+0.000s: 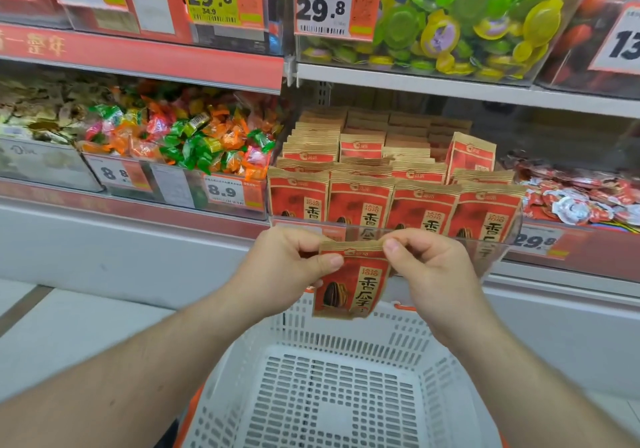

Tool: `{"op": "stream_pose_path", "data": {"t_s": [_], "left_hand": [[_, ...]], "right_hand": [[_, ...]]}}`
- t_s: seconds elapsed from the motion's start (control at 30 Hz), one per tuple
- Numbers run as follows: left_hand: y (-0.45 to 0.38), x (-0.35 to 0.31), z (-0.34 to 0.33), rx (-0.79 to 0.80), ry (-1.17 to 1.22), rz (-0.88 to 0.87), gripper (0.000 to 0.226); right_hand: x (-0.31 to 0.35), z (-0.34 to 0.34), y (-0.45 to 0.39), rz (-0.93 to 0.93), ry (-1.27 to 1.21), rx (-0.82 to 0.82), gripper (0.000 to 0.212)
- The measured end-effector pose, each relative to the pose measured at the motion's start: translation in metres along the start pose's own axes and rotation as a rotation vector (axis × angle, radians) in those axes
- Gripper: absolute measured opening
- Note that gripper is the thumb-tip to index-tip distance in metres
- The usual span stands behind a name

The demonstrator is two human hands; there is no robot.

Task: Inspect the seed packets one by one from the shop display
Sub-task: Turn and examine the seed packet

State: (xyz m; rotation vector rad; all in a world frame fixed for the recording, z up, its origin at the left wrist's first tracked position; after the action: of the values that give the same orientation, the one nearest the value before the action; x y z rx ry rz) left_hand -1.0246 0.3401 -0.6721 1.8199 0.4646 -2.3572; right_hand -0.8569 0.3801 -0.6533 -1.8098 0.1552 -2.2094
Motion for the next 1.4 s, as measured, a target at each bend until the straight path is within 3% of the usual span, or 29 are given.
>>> {"op": "stream_pose_path", "data": {"t_s": [0.17,0.4,0.57,0.7,0.77,0.97,1.07,1.23,1.4], "left_hand": [[0.002,-0.012,0.003,-0.029,-0.043,-0.195,0.027],[0.003,-0.018,0.006,-0.065,-0.054,-0.238,0.034],[0.004,-0.011,0.007,-0.063,0.084,-0.109,0.041],[0.004,-0.008,0.011,-0.102,0.181,-0.022,0.030],[0.004,-0.003,0.011,-0.089,0.213,0.044,0.012],[0.014,0.019,-0.013,0.235,0.021,0.214,0.021],[0.016,0.020,-0.015,0.247,0.083,0.239,0.038],[0.014,0.012,-0.012,0.225,0.183,0.252,0.043],[0.017,0.011,-0.012,0.224,0.194,0.275,0.046]], "right_hand": [[0.006,0.000,0.000,0.067,0.019,0.018,0.033],[0.006,0.000,0.001,0.081,0.000,0.016,0.034],[0.009,-0.001,0.000,0.092,-0.023,0.045,0.023],[-0.012,-0.019,0.006,-0.054,0.067,0.308,0.024],[-0.017,-0.020,0.007,-0.074,0.128,0.313,0.022],[-0.016,-0.011,0.004,-0.170,-0.045,0.231,0.018],[-0.017,-0.010,0.005,-0.214,-0.098,0.225,0.026],[-0.015,-0.015,0.012,-0.275,-0.136,0.329,0.041],[-0.015,-0.021,0.019,-0.309,-0.133,0.413,0.041]]}}
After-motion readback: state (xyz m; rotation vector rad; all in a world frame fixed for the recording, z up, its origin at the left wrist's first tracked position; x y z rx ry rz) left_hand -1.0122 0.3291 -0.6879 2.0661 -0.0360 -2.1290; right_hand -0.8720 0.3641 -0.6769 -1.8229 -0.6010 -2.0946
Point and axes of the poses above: each hand's wrist, its own y-axis away from the middle knuckle, its own z-axis out of the back of the hand, x = y × z, the point moved 10 cm from there along -y, towards the middle knuckle, and after that the axes turned 10 degrees about -x, right-handed, at the moved point
